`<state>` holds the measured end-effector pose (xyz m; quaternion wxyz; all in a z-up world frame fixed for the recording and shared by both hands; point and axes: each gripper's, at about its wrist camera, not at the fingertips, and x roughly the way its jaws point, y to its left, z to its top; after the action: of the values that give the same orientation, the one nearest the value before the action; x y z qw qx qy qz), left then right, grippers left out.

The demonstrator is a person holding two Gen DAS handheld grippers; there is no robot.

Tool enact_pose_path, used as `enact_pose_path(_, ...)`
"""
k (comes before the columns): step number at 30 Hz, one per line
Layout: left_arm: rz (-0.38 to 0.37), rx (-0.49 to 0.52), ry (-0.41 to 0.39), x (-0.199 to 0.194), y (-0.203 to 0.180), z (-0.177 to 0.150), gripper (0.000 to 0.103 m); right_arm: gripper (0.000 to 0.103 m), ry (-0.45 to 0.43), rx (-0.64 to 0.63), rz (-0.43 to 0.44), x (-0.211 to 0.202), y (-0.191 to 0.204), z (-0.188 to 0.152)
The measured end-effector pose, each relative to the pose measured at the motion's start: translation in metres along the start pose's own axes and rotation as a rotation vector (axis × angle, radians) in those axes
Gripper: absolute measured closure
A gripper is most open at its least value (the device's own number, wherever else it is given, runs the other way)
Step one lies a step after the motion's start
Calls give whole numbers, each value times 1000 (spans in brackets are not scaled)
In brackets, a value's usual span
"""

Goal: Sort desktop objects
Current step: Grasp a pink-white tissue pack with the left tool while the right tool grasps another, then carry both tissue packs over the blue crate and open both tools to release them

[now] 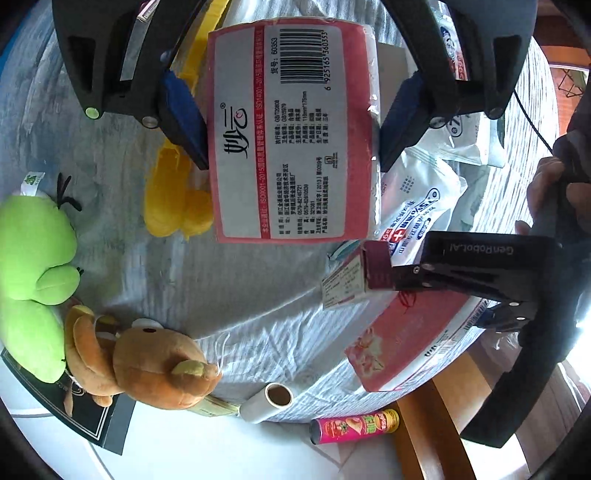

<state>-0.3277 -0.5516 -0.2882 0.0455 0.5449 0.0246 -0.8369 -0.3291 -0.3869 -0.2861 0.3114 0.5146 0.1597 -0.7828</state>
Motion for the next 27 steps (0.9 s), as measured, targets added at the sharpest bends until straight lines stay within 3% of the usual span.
enact_pose_path(5,44,12,-111,-49,-19,-12,12,16,-102,-16,-31,-40,0,-9)
enact_pose_path(13,105,34,-283,-127,-54,-31,12,16,-241,82,-49,-120,-25,-37)
enact_pose_path(21,51,95,-408,-204,-136,-45,12,16,-397,212,-138,-235,-75,-96)
enact_pose_path(27,4,170,-502,-262,-225,-61,12,16,-508,282,-224,-318,-114,-145)
